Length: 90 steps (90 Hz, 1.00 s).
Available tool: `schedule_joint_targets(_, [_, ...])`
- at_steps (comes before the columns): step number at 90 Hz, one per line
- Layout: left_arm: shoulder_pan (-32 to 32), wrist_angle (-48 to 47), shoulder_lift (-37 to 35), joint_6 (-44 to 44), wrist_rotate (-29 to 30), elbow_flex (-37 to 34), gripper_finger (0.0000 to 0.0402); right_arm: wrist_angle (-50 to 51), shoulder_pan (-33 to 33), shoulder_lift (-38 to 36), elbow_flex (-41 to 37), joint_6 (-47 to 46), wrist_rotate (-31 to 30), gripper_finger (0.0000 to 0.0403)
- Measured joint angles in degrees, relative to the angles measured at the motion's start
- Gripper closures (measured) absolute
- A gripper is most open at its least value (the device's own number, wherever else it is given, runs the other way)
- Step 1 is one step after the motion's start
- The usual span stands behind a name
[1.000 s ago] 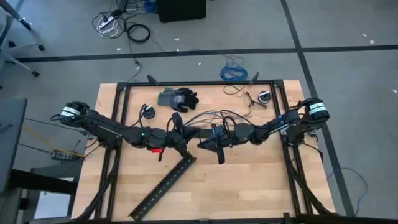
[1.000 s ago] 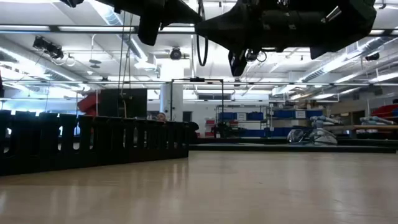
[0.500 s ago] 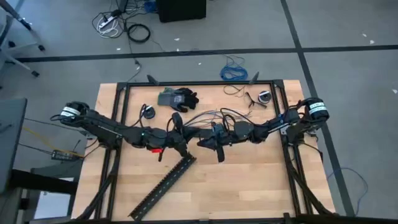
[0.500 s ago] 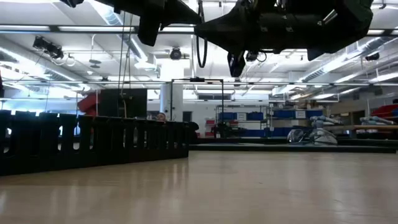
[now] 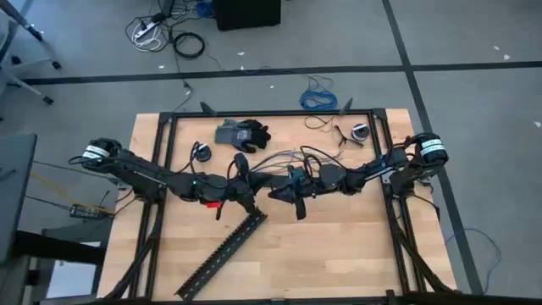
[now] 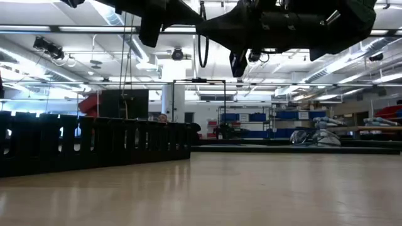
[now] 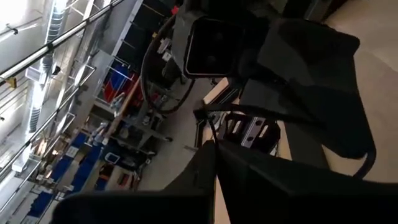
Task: Ziptie cables
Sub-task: Wrap the cable wires with the black zip tie
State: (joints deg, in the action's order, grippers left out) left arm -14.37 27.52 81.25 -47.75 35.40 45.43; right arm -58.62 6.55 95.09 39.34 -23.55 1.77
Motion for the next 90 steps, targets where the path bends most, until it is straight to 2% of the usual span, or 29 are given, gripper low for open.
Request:
schedule_joint_targets(38, [0.00,-0.10,0.02,-0.28,0.04,0.00,0.0401,-0.16,0.11,0.00,-0.01,-2.52,-0.03,0.0403])
schedule_joint_targets(90, [0.00,0.50,5.03,-0.32,0.15,0.00,0.0401,-0.77,-0.66,0.00,0.00,-3.39,0.03,0.0403])
